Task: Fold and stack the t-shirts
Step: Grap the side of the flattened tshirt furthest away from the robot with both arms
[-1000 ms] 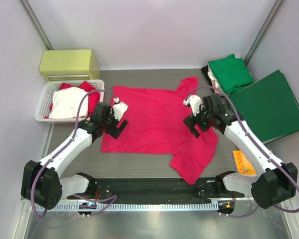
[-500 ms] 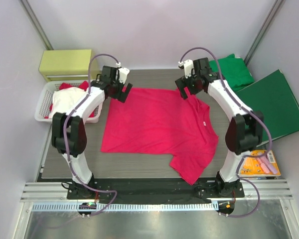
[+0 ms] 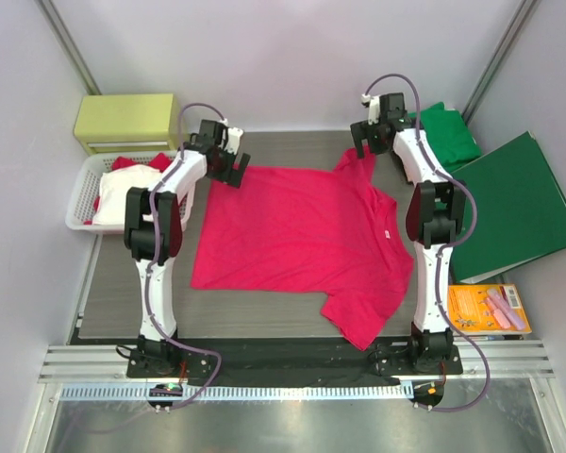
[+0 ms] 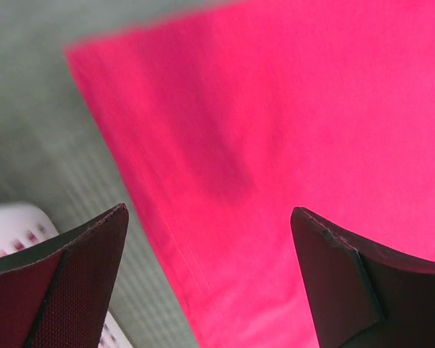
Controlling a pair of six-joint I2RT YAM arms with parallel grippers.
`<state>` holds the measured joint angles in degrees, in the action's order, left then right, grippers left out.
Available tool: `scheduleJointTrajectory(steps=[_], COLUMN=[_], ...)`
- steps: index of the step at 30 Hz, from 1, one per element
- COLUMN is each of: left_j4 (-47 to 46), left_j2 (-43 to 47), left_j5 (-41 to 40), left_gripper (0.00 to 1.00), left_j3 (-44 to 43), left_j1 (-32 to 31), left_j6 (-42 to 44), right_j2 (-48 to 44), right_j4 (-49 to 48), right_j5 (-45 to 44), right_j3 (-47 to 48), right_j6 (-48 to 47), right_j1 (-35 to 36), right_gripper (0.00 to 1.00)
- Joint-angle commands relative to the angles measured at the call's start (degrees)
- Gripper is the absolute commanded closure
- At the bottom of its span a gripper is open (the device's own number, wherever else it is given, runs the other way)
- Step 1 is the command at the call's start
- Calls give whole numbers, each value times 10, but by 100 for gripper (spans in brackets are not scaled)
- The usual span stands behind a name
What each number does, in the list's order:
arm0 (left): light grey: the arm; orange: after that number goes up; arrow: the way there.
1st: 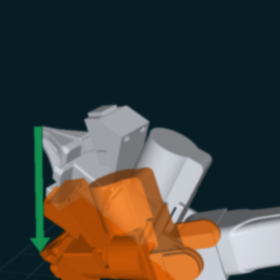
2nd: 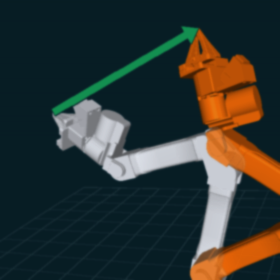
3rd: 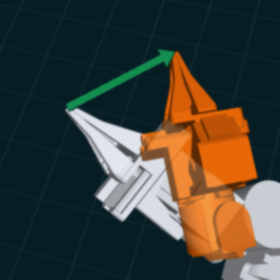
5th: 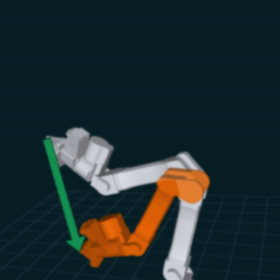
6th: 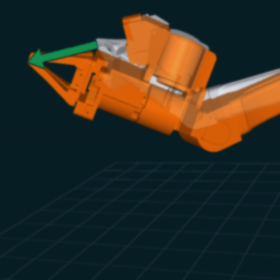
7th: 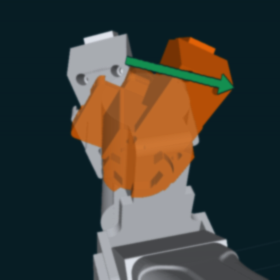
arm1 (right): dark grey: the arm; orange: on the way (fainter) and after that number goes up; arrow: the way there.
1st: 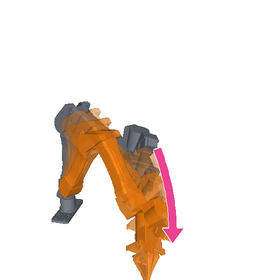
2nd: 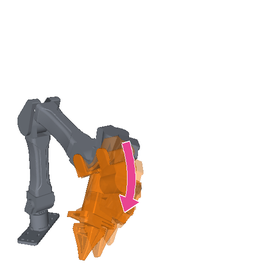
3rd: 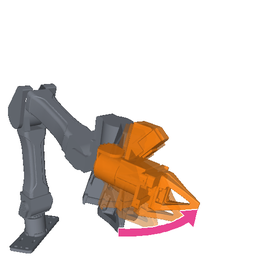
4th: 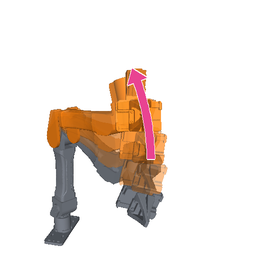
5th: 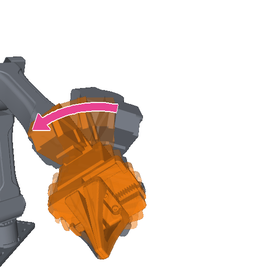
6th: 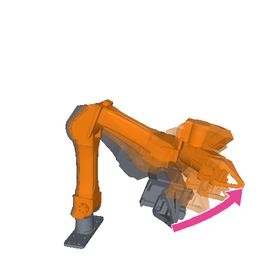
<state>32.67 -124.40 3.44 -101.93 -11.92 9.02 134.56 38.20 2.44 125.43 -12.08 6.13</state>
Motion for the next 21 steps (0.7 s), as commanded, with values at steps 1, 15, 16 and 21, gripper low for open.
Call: scheduleJointTrajectory(steps=[1, 15, 16, 21], left_j4=[20, 5, 4, -19], left_j2=[-26, -11, -8, 17], left_j5=[-25, -47, -46, -56], left_gripper=[6, 6, 6, 6], left_j3=[-71, -56, -50, -16], left_j1=[43, 57, 56, 59], left_j6=[-8, -12, -12, -1], right_j2=[27, 59, 64, 103], right_j4=[11, -53, -54, -80], right_j5=[-16, 64, 69, 74], right_j3=[65, 15, 20, 57], right_j6=[1, 52, 51, 54], right_j1=[-13, -43, -43, -45], right_gripper=[0, 4, 4, 5])
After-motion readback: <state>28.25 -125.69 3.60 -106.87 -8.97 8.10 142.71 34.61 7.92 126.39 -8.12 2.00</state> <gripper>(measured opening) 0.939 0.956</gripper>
